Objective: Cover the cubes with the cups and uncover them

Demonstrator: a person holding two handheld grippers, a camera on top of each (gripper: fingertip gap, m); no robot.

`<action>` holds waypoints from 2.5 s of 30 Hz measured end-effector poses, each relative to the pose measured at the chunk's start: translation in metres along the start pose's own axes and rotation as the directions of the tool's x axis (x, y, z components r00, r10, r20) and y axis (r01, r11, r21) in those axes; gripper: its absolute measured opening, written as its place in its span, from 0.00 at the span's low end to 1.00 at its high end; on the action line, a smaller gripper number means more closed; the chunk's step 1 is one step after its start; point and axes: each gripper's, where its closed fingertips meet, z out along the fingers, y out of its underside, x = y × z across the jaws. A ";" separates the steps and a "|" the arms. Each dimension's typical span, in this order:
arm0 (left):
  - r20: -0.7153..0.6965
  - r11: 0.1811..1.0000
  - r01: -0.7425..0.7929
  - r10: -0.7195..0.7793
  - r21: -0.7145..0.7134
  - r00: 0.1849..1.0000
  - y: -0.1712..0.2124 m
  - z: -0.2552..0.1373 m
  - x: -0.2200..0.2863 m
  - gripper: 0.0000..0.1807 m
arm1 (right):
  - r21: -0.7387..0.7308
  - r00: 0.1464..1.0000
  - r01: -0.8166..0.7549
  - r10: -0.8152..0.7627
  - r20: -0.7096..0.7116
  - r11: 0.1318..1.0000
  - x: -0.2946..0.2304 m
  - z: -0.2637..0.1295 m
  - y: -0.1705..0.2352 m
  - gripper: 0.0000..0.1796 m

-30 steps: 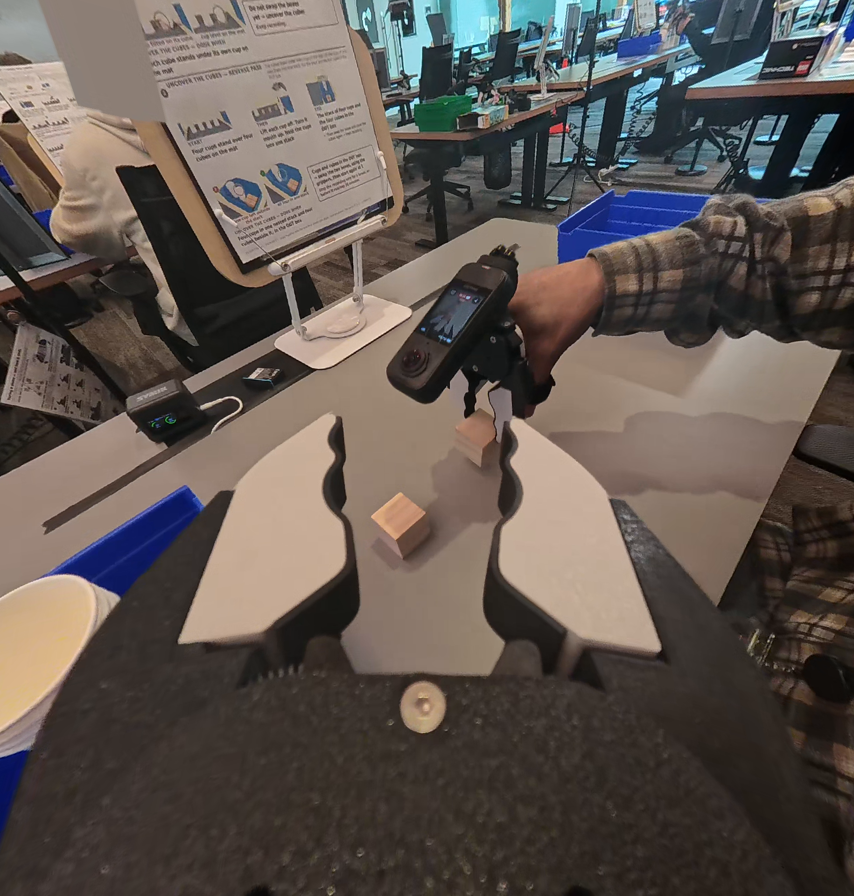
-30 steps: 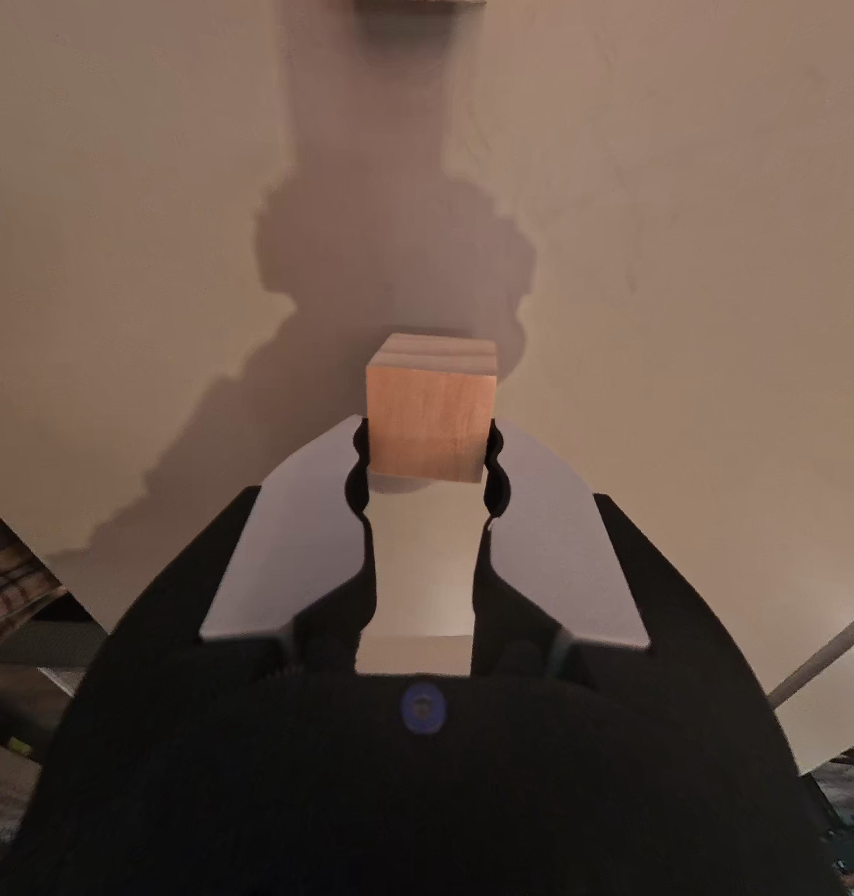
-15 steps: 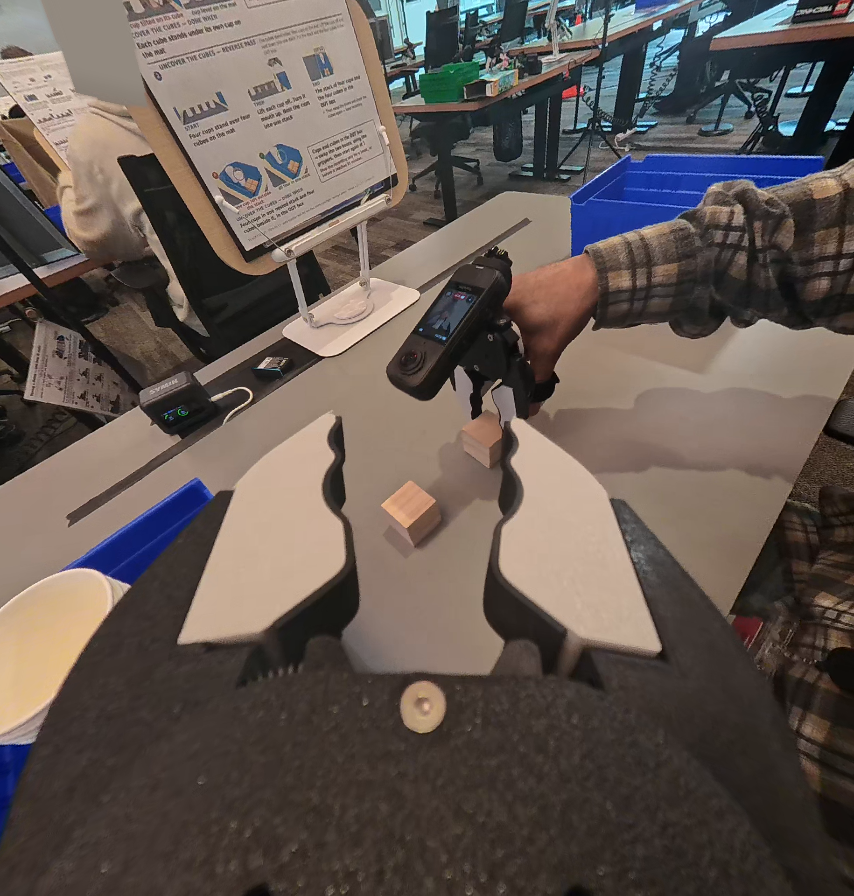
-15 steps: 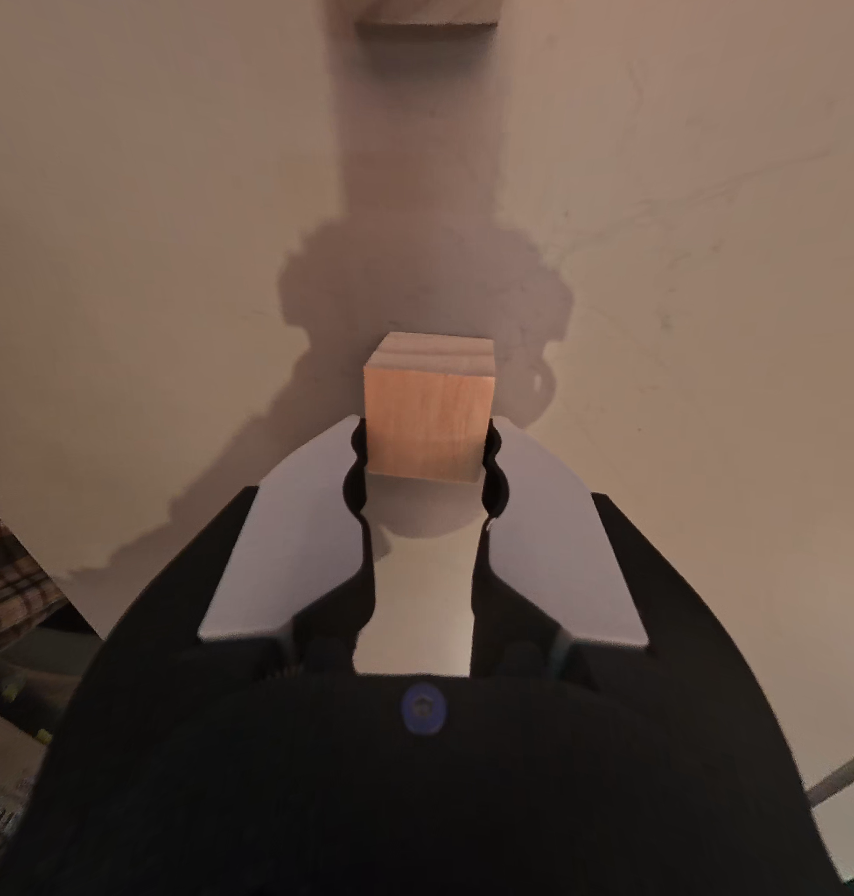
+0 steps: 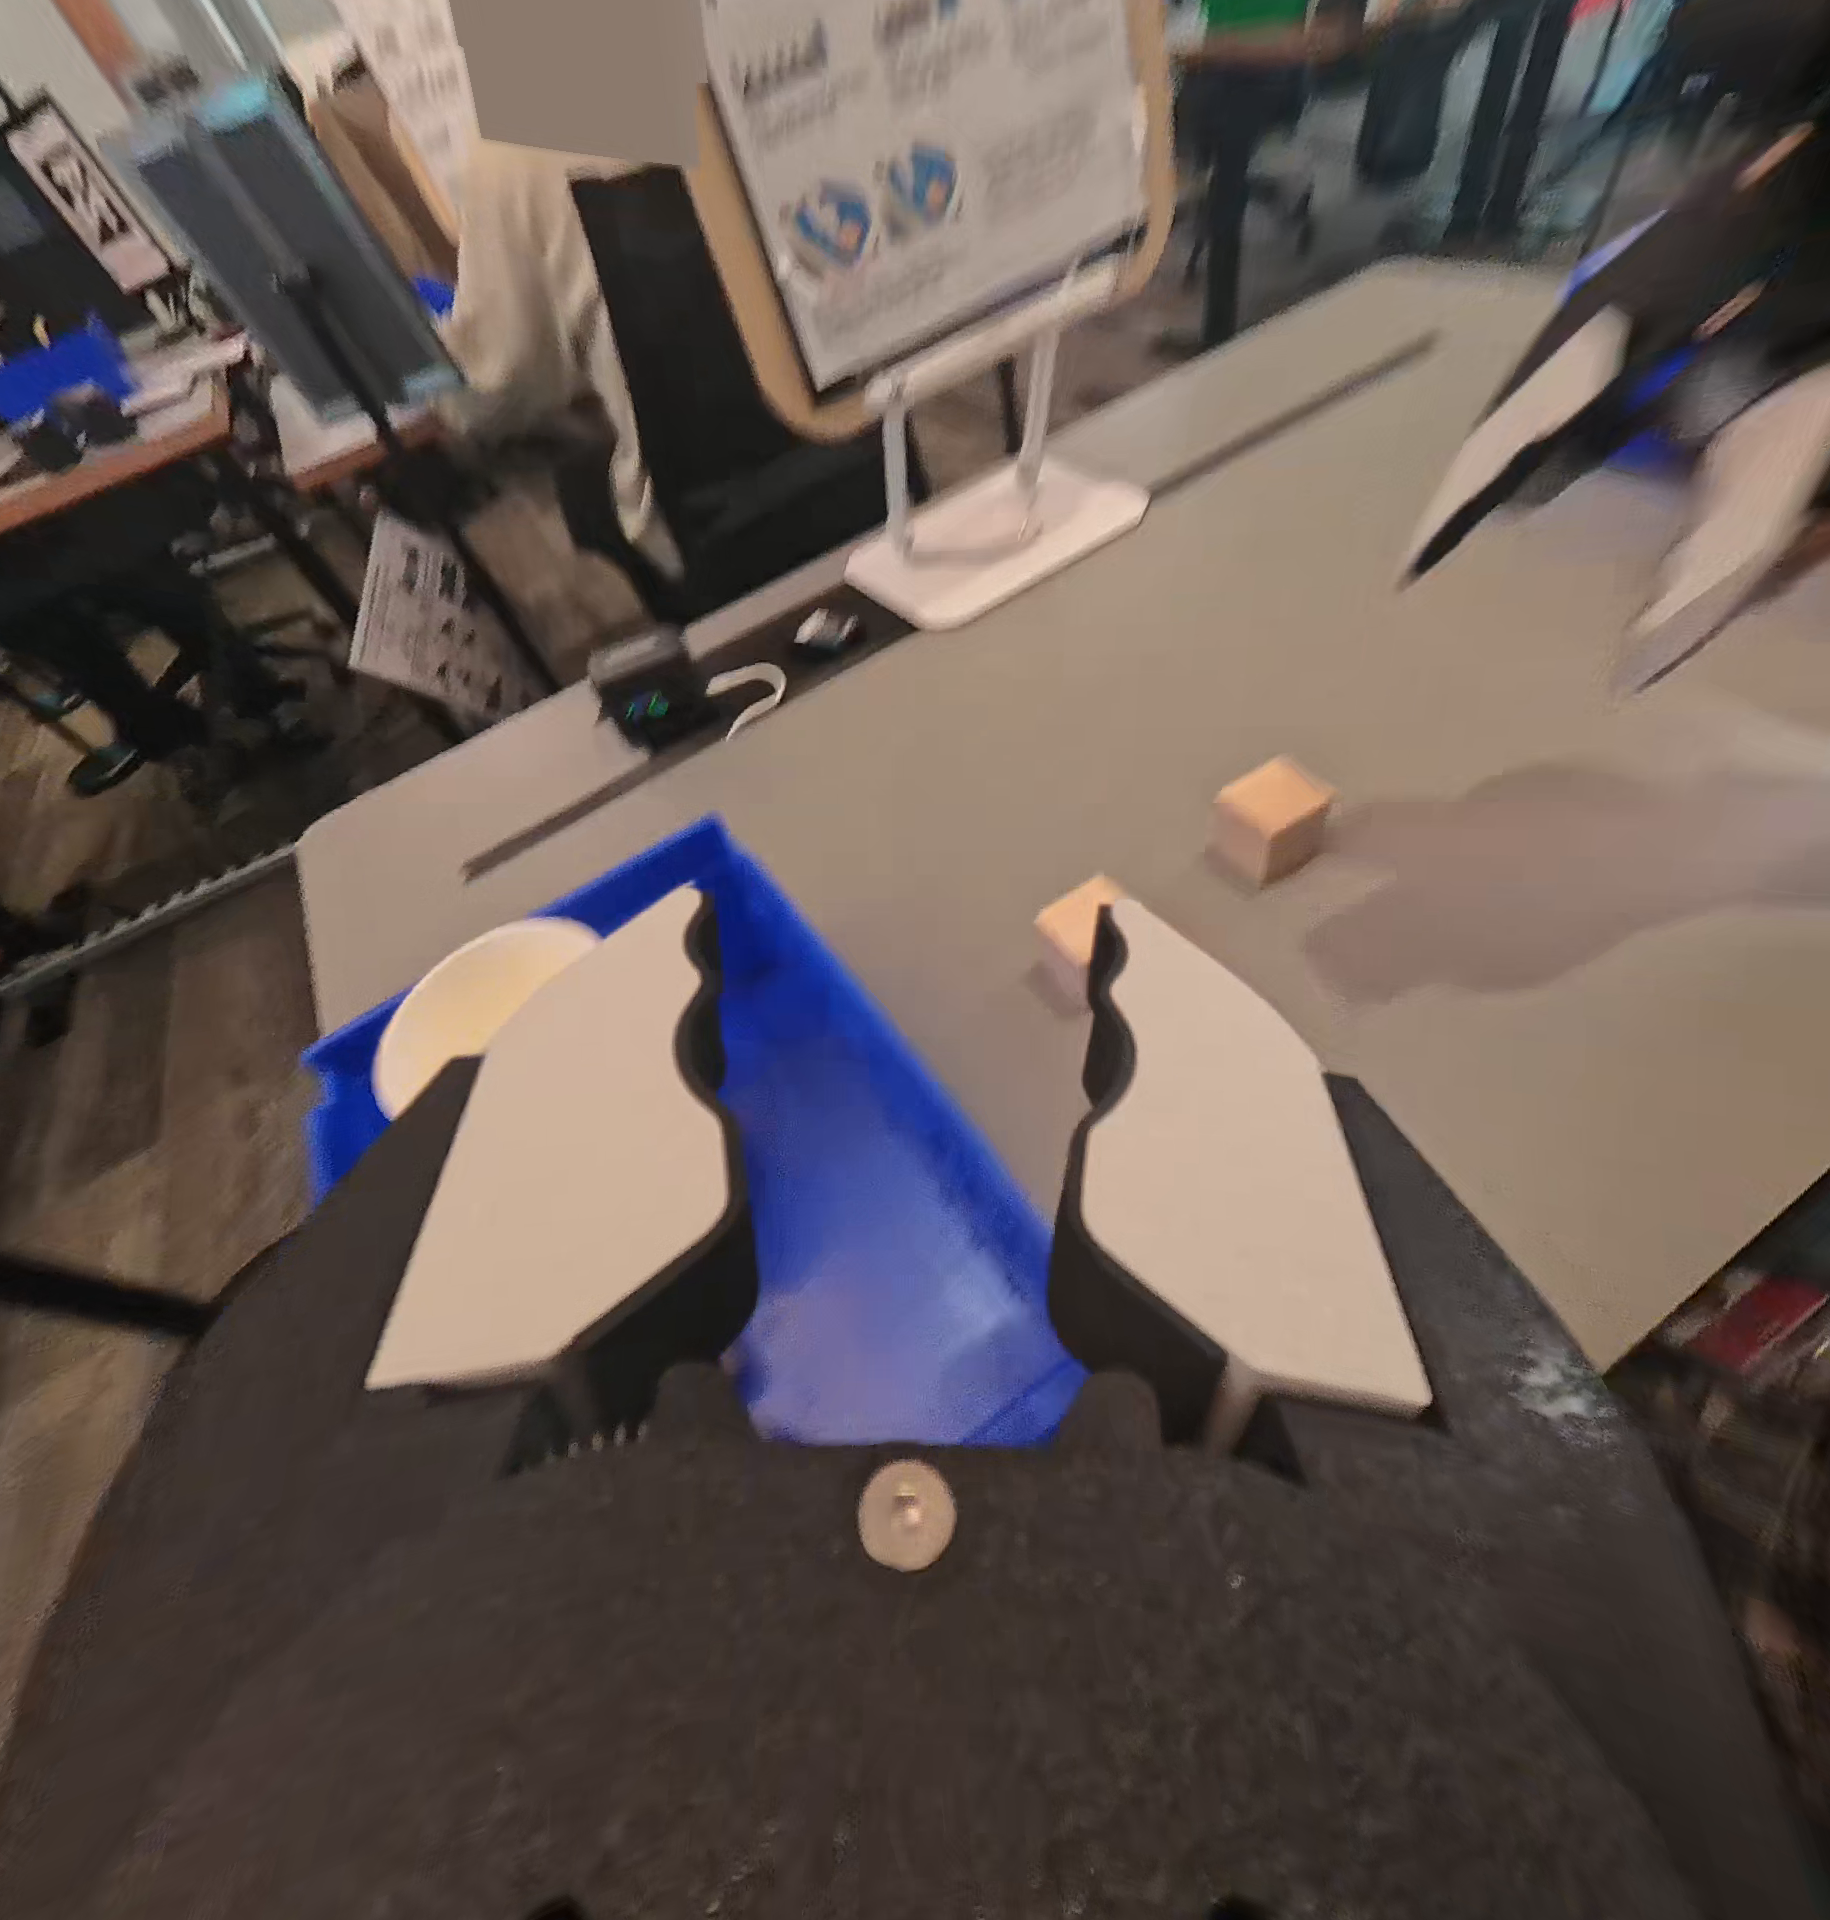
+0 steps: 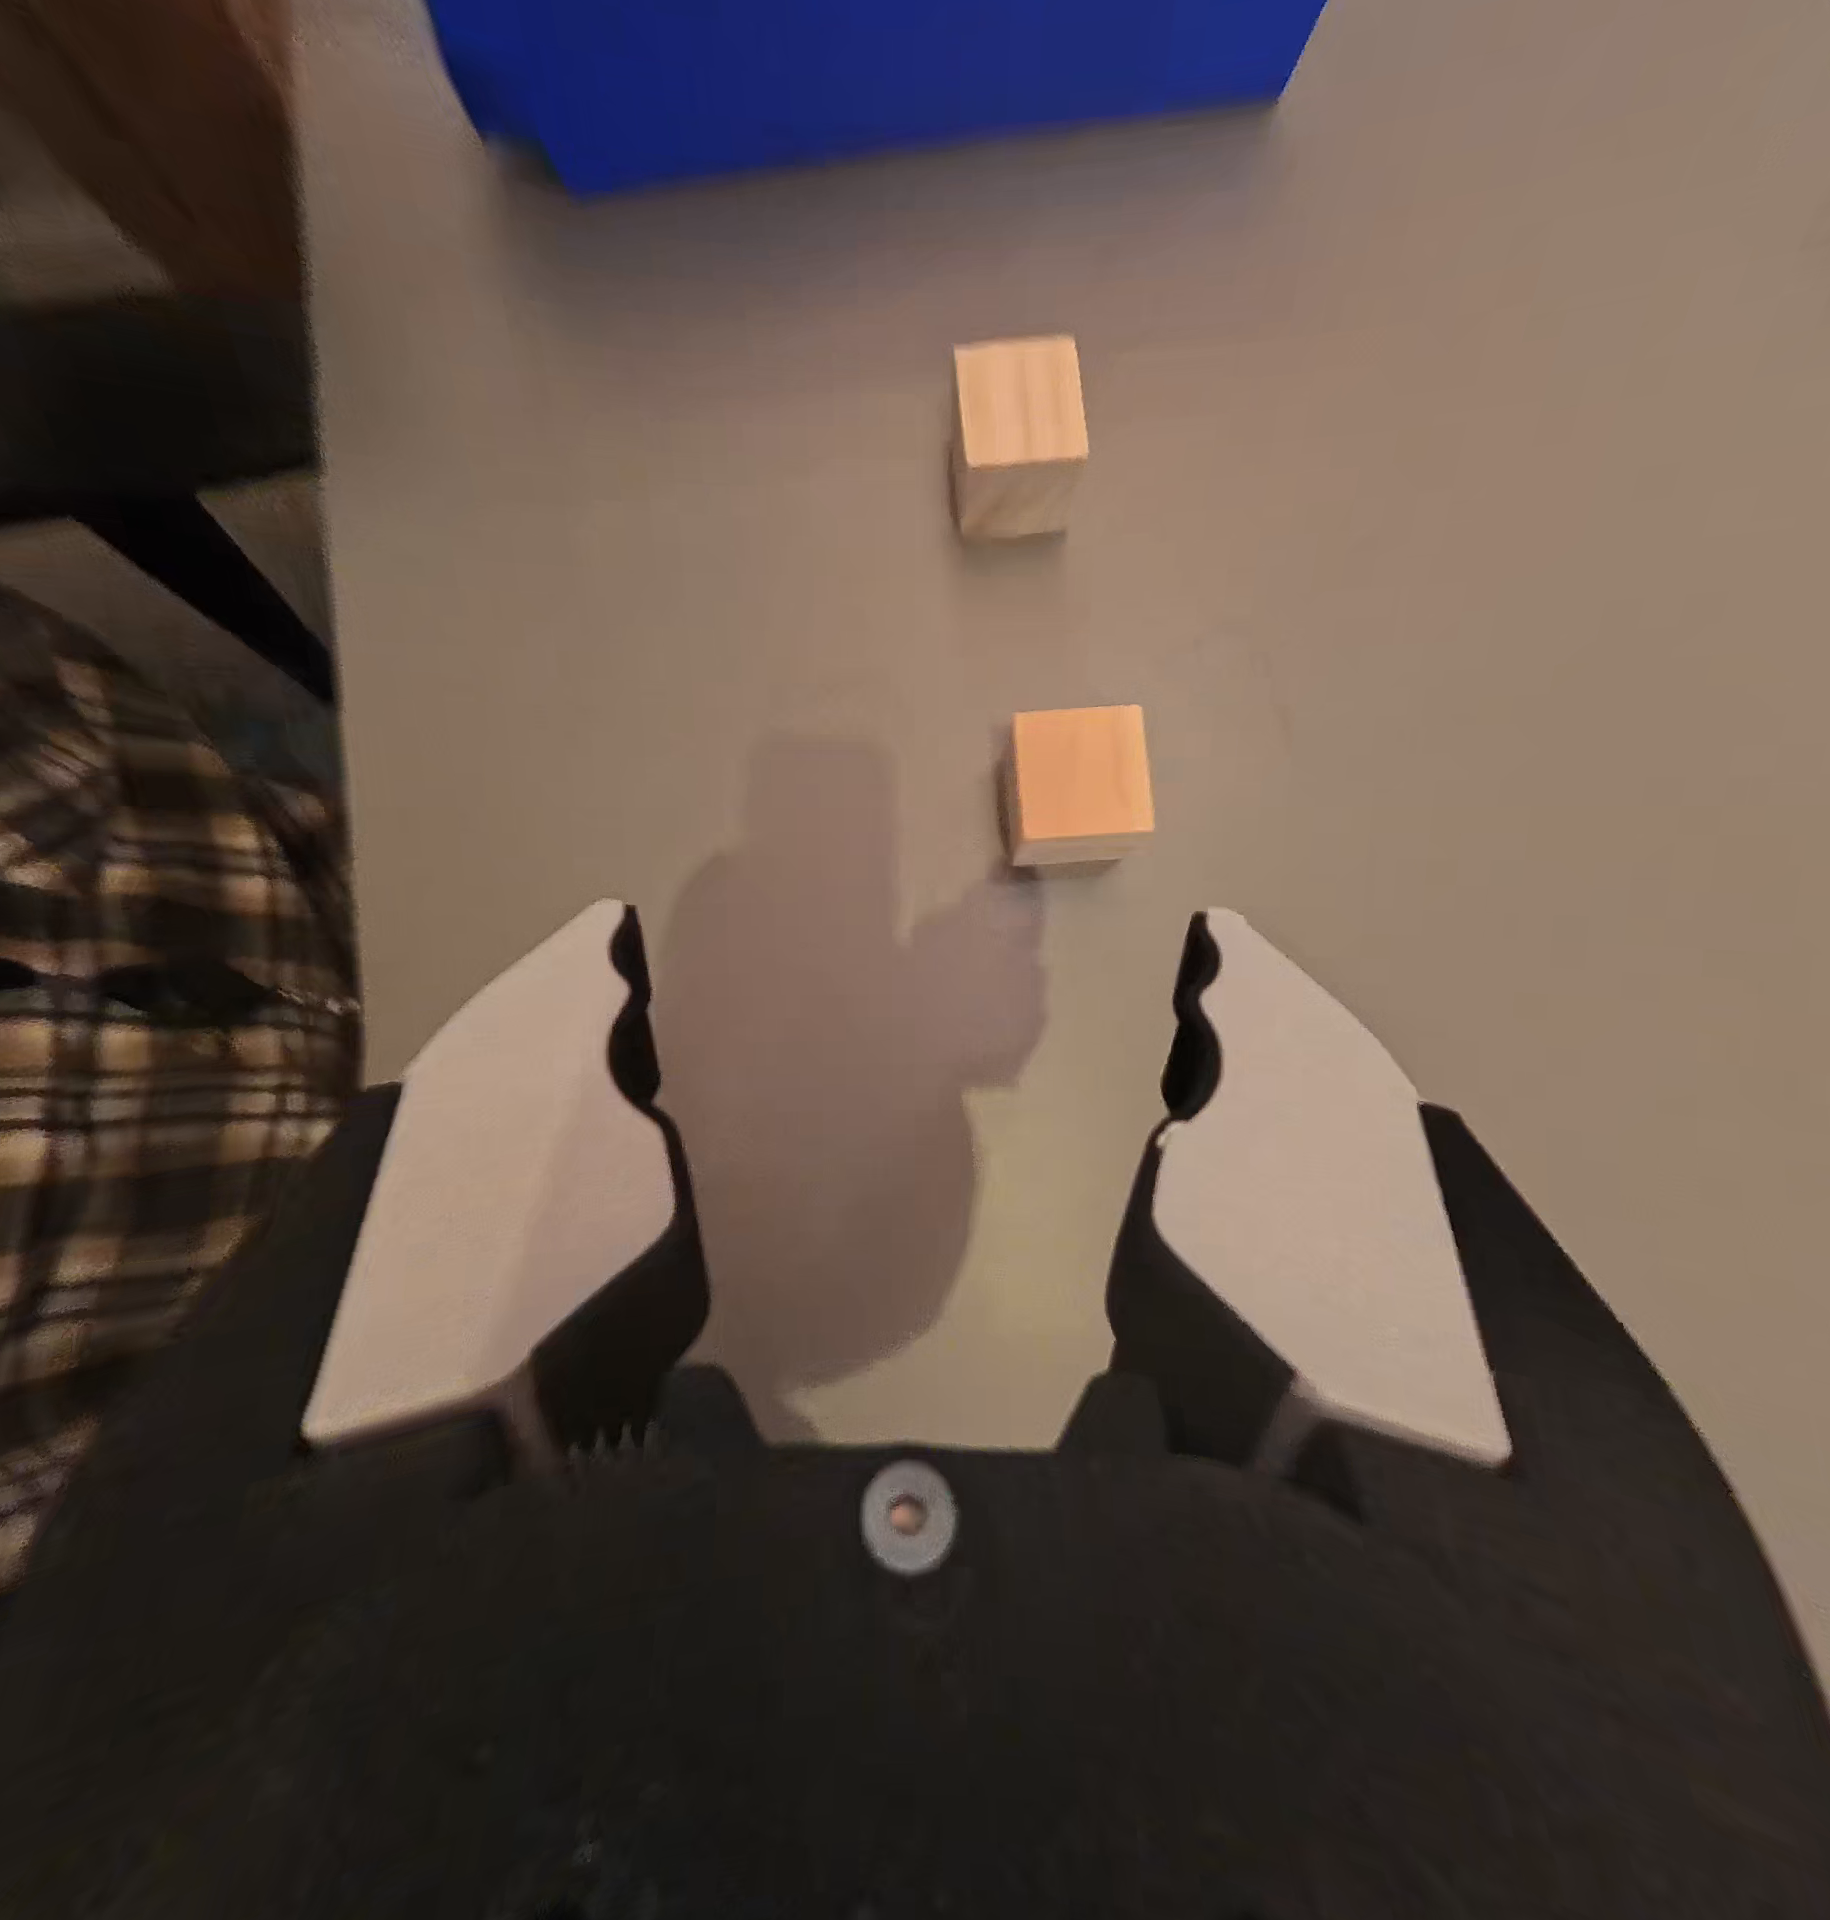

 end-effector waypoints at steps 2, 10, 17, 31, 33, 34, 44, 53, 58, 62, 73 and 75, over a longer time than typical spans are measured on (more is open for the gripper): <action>0.020 0.990 -0.037 0.040 -0.134 0.999 0.017 -0.005 -0.018 0.37 | 0.146 0.999 -0.046 0.047 0.001 0.988 -0.018 -0.021 0.010 0.51; 0.025 0.790 0.144 -0.161 -0.595 0.987 0.098 -0.011 -0.054 0.36 | 0.417 0.985 -0.173 0.155 0.077 0.892 -0.081 -0.052 0.060 0.47; 0.229 0.532 0.330 -0.248 -0.780 0.941 0.180 -0.004 -0.065 0.36 | 0.447 0.984 -0.179 0.155 0.092 0.876 -0.103 -0.057 0.077 0.46; 0.380 0.245 0.438 -0.253 -0.865 0.890 0.255 0.003 -0.069 0.34 | 0.469 0.986 -0.168 0.146 0.083 0.867 -0.109 -0.069 0.087 0.45; 0.357 0.231 0.419 -0.267 -0.878 0.895 0.260 0.006 -0.067 0.26 | 0.473 0.986 -0.167 0.146 0.081 0.865 -0.109 -0.071 0.087 0.44; 0.350 0.231 0.414 -0.271 -0.881 0.897 0.260 0.007 -0.068 0.25 | 0.475 0.986 -0.165 0.146 0.077 0.864 -0.109 -0.072 0.087 0.43; 0.039 0.773 0.356 -0.396 -0.525 0.918 0.104 0.020 -0.061 0.25 | 0.578 0.983 -0.180 0.163 0.081 0.796 -0.097 -0.093 0.072 0.41; -0.520 0.997 -0.067 0.038 -0.038 0.853 -0.028 0.091 0.146 0.25 | 0.521 0.997 -0.033 -0.006 0.073 0.853 -0.082 -0.092 0.003 0.39; -0.684 0.994 -0.083 0.113 0.077 0.721 -0.041 0.122 0.233 0.25 | 0.245 0.990 0.139 -0.141 -0.009 0.959 -0.069 -0.089 -0.014 0.36; -0.729 0.990 -0.098 0.142 0.103 0.670 -0.041 0.134 0.262 0.25 | 0.010 0.977 0.214 -0.215 0.007 0.977 -0.066 -0.080 -0.008 0.35; -0.772 0.987 -0.077 0.157 0.139 0.615 -0.047 0.130 0.280 0.25 | -0.188 0.967 0.243 -0.222 0.126 0.952 -0.070 -0.055 0.003 0.27; -0.779 0.988 -0.071 0.154 0.140 0.608 -0.046 0.130 0.282 0.25 | -0.193 0.967 0.234 -0.207 0.151 0.953 -0.072 -0.054 0.003 0.25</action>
